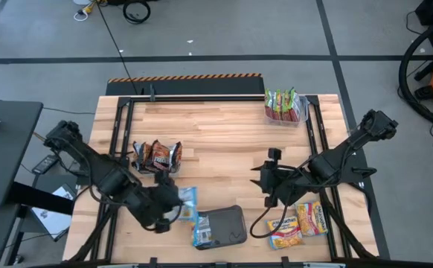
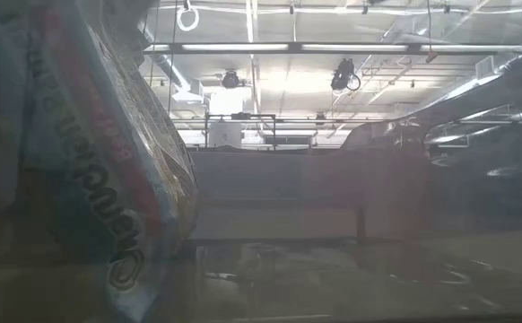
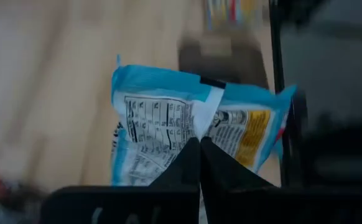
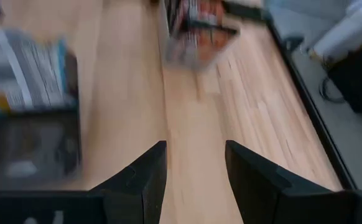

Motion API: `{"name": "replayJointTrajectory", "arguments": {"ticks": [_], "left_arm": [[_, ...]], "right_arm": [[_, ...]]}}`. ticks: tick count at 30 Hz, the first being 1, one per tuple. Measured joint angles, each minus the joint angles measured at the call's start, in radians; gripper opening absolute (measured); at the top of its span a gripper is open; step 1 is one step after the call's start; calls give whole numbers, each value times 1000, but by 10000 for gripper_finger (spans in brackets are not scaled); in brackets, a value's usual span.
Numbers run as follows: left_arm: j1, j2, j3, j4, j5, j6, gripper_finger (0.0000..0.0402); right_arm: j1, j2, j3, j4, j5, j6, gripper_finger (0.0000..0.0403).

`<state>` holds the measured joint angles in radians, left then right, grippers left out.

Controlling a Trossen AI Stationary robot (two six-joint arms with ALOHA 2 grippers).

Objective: Sort Maruchan noodles
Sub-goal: Put the blue noodle pack into the black bin

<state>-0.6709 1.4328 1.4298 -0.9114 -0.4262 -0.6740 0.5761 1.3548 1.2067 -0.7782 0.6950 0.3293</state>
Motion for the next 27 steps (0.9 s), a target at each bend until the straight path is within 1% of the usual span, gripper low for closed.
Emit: {"name": "replayJointTrajectory", "arguments": {"ticks": [3, 5, 8, 10, 13, 16, 21, 24, 27], "left_arm": [[34, 25, 0, 170, -120, 75, 1], [59, 54, 0, 286, -171, 114, 1], [90, 105, 0, 464, -203, 158, 1], [95, 145, 0, 552, -194, 160, 1], [84, 222, 0, 658, -158, 146, 1], [59, 292, -1, 738, -159, 122, 1], [43, 377, -1, 795, -177, 110, 0], [44, 425, -1, 895, -170, 157, 0], [49, 478, -1, 958, -167, 206, 0]], "right_arm": [[-19, 1, -63, 208, -5, -63, 168], [-31, 2, -122, 373, -64, -91, 168], [-39, 2, -208, 585, -174, -93, 168], [-35, 3, -245, 639, -229, -88, 168], [-4, 3, -252, 611, -264, -54, 168], [45, 3, -252, 569, -274, 5, 168], [143, 0, -252, 521, -226, 128, 168], [195, 0, -252, 472, -207, 232, 168], [240, 0, -252, 425, -221, 343, 168]]}}
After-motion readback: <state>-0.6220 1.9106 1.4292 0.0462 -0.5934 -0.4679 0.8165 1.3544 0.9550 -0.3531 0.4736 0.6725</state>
